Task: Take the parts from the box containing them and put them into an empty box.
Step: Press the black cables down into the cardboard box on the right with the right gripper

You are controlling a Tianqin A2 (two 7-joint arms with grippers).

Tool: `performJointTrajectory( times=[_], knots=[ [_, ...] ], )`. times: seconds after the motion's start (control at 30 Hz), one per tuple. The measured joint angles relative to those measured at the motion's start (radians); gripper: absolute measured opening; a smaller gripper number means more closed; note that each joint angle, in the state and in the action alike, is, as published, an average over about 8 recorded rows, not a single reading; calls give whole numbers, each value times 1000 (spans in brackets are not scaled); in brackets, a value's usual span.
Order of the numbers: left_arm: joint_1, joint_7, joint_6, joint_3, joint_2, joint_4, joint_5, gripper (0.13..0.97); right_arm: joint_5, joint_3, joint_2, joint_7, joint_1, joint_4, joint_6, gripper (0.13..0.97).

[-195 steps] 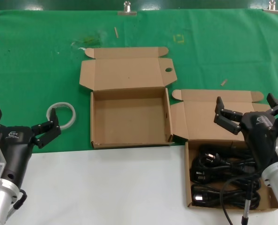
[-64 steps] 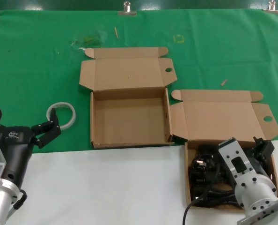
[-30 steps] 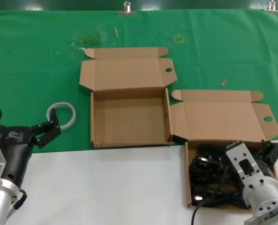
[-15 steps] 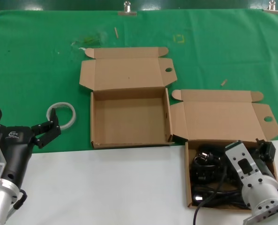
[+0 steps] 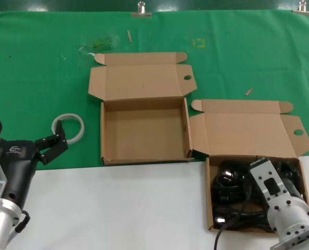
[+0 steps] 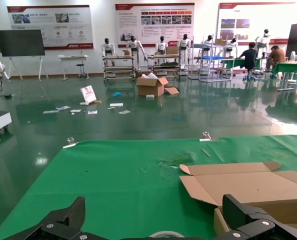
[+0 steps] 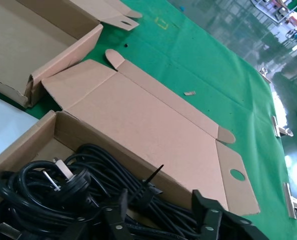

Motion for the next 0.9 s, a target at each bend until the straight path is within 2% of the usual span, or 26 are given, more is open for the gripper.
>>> performJointTrajectory(
  times=[0.07, 0.33, 0.63, 0.9],
  knots=[
    [0, 0, 0, 0, 0, 0, 0, 965, 0, 0, 0, 2, -2, 1, -1, 573],
    [0, 0, 0, 0, 0, 0, 0, 965, 0, 4, 0, 14, -12, 19, 1, 366],
    [0, 0, 0, 0, 0, 0, 0, 965, 0, 7, 0, 31, -30, 52, 11, 226],
    [0, 0, 0, 0, 0, 0, 0, 965, 0, 6, 0, 34, -40, 76, 25, 161]
  ],
)
